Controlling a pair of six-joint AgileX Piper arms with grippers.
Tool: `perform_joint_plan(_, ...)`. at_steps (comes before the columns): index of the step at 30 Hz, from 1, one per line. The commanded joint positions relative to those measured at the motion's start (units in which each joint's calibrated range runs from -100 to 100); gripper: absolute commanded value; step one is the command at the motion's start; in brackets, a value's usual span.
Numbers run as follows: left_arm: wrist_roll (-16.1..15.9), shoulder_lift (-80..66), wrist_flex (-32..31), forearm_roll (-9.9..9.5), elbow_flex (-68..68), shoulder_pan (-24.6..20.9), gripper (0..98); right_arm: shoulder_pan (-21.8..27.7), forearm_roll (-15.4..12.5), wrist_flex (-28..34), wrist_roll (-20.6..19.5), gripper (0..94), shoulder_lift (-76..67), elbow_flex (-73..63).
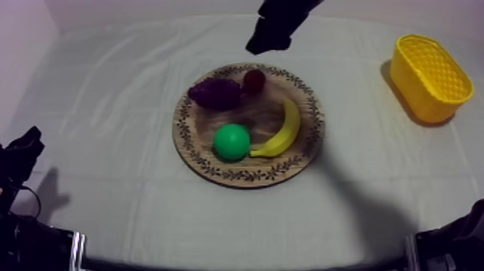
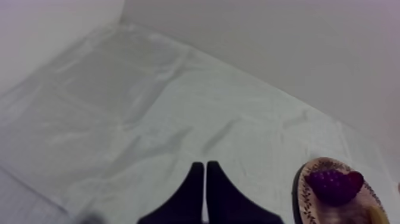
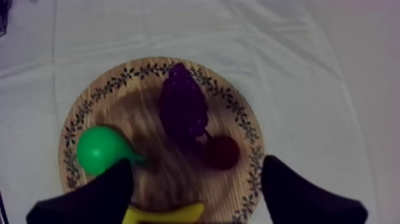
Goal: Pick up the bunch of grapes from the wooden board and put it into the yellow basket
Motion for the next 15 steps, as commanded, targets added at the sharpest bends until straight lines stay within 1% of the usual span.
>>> perform_joint_plan(1, 0.0, 0.05, -0.01, 0.02, 0.0, -0.03, 0.1, -0.24, 0.17, 0.5, 0.03, 80.2, 1.07, -0.89)
perform_joint_plan(7, 0.0, 0.05, -0.01, 0.02, 0.0, -0.03, 0.1, -1.16, 0.28, -0.11, 0.08, 81.4, 5.72, -2.85)
perform_joint_plan(15, 0.0, 0.05, -0.01, 0.02, 0.0, -0.03, 0.1, -2.73, 1.17, -3.46, -0.62, 83.1, 15.09, -5.5)
